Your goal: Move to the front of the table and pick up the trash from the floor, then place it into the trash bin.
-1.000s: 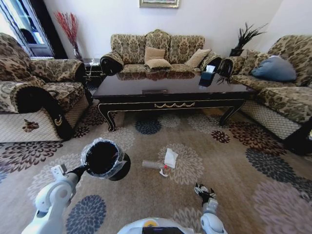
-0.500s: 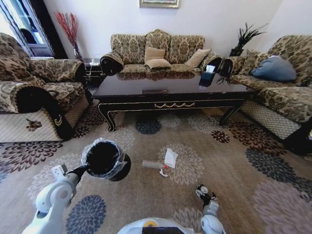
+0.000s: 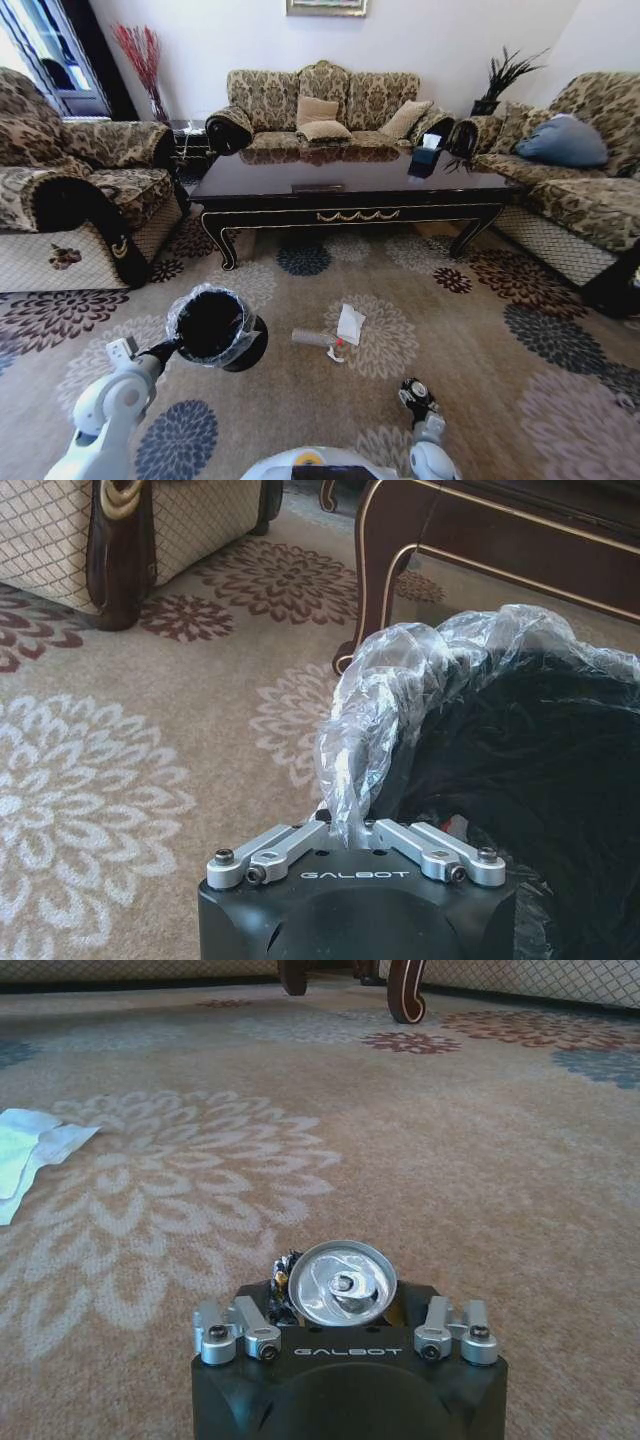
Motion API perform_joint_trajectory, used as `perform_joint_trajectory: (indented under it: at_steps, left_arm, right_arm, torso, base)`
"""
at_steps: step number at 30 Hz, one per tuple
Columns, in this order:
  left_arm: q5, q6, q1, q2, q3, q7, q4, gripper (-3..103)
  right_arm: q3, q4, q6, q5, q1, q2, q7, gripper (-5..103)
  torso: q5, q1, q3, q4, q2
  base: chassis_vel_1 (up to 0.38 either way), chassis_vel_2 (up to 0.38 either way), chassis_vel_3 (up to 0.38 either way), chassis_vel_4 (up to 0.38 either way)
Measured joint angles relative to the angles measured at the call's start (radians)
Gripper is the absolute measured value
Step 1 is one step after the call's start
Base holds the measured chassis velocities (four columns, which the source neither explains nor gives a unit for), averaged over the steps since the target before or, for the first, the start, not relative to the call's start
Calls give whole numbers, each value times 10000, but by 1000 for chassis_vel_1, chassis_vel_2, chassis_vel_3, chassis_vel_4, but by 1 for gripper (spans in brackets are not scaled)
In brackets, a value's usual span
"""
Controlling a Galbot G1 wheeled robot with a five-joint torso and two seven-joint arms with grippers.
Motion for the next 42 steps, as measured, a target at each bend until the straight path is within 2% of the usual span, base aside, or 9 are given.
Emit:
perform_joint_trajectory:
  at_steps: [5,14,28,31,33,35,37,39,42]
  left_arm:
    - [31,0,-9,-21,25,2,8,2]
    - [84,0,11,-77,67,6,8,2]
    - [329,1,121,-185,417,16,-237,2]
    - [336,1,128,-205,425,18,-237,2]
    - [338,2,146,-191,425,29,-192,2]
    - [338,2,143,-178,422,30,-173,2]
    - [339,2,123,-142,409,30,-141,2]
    - [336,2,110,-132,408,30,-135,2]
    - [330,2,95,-135,412,33,-100,2]
  right_arm:
    - [30,9,31,-96,-19,5,-12,59]
    - [79,153,84,-283,-182,-3,-63,57]
    - [-352,2049,220,-1131,-812,-451,-209,49]
    - [-245,1714,262,-1333,-726,-455,-162,53]
    - [-98,1223,282,-1461,-584,-449,-97,64]
    - [-69,1096,282,-1468,-540,-447,-70,64]
    - [-40,802,216,-1432,-448,-447,0,80]
    - [-32,676,195,-1391,-406,-447,14,80]
    - [-31,302,144,-1245,-264,-408,19,95]
  torso:
    - [0,0,0,2,0]
    - [3,0,0,0,-1]
    - [2,0,0,0,0]
    - [3,0,1,0,0]
    - [2,0,1,0,0]
    - [2,0,0,0,-1]
    - [3,0,1,1,-1]
    - [3,0,0,0,0]
    - [3,0,0,1,-1]
  base:
    - [0,0,0,0]
    - [0,0,0,0]
    - [0,0,0,0]
    - [0,0,0,0]
    - [0,0,0,0]
    - [0,0,0,0]
    - [0,0,0,0]
    - [0,0,0,0]
    - [0,0,0,0]
